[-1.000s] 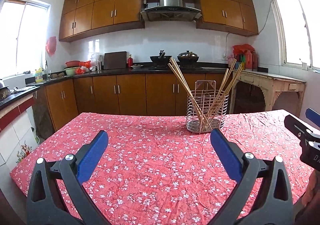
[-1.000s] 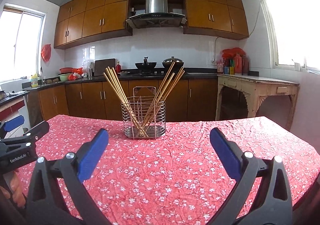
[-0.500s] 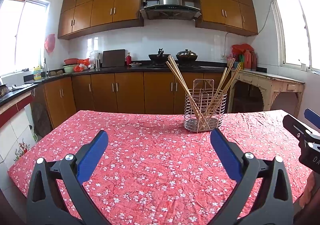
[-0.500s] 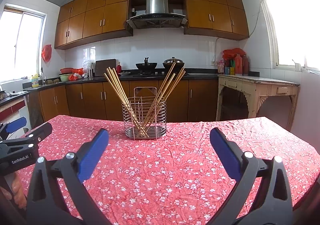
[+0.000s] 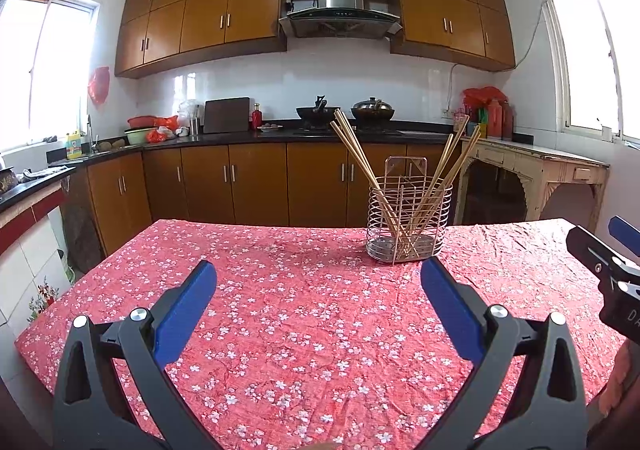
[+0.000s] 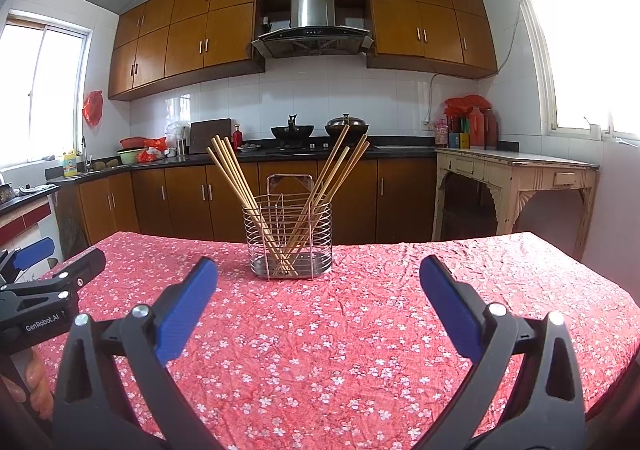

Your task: Organize utensils

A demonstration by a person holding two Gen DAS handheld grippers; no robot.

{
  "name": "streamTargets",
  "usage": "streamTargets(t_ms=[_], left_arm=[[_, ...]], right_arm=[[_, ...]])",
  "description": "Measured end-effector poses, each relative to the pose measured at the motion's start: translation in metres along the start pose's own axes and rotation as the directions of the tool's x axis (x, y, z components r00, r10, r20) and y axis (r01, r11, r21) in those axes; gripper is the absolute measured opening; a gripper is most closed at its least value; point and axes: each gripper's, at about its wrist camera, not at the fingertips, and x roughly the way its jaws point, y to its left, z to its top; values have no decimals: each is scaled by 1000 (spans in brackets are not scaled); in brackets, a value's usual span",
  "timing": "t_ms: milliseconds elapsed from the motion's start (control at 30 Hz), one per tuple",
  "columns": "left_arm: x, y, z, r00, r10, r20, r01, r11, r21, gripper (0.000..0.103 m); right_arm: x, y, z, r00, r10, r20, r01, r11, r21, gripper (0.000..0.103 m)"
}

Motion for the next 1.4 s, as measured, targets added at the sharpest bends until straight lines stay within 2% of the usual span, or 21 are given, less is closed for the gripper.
streamTargets(t_ms=[1400], left_arm=[[4,-8,1,1000,-14,-21,14,1000,-2,101]], right_arm=[[1,1,0,1000,-3,-1,3,1000,5,99]])
